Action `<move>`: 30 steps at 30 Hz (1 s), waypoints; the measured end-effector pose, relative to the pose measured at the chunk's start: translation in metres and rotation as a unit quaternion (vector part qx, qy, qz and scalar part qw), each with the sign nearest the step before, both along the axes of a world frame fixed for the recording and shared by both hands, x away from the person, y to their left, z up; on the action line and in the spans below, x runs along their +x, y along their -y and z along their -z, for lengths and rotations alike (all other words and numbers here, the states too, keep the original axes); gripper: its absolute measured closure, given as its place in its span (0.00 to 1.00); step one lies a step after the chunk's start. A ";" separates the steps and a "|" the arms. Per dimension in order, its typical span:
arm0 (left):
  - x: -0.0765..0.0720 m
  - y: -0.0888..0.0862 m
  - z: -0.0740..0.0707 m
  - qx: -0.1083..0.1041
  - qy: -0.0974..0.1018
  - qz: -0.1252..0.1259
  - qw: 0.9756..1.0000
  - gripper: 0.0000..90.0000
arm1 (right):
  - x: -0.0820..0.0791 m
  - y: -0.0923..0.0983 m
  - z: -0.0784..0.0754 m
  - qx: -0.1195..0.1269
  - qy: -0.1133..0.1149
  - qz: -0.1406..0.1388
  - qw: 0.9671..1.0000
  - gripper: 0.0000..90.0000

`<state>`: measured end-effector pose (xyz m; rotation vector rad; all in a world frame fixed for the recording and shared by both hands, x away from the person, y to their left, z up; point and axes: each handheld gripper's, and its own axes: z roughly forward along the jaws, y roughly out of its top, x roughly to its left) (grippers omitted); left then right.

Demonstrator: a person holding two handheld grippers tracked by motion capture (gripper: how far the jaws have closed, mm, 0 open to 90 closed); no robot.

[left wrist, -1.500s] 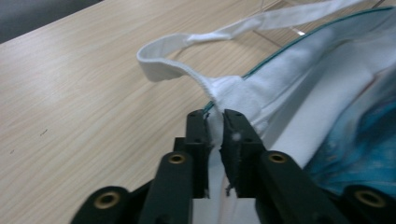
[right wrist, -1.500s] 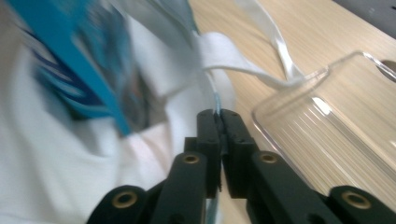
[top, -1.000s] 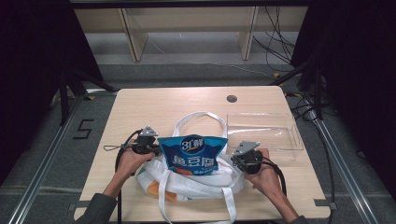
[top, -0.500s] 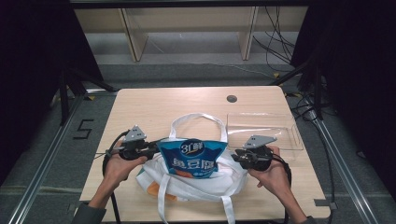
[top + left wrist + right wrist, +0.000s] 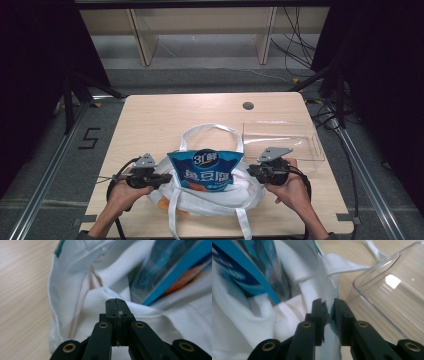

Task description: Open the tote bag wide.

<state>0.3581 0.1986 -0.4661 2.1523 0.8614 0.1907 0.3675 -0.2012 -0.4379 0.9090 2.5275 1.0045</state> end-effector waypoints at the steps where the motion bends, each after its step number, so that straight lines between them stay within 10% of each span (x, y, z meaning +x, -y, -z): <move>1: -0.002 0.002 0.003 0.001 -0.010 0.004 1.000 0.99 | 0.001 0.000 0.003 -0.004 0.000 0.001 1.000 0.92; 15: -0.017 0.001 0.027 0.038 -0.031 0.034 0.998 1.00 | 0.021 -0.005 0.041 -0.061 -0.037 0.021 0.997 0.97; 23: -0.029 -0.001 -0.001 -0.013 0.022 -0.001 1.000 0.82 | 0.012 0.006 -0.002 0.029 -0.008 0.021 0.999 0.85; 30: -0.045 -0.014 -0.013 -0.053 0.030 -0.021 0.998 0.71 | 0.001 0.011 -0.039 0.044 -0.005 -0.014 0.999 0.66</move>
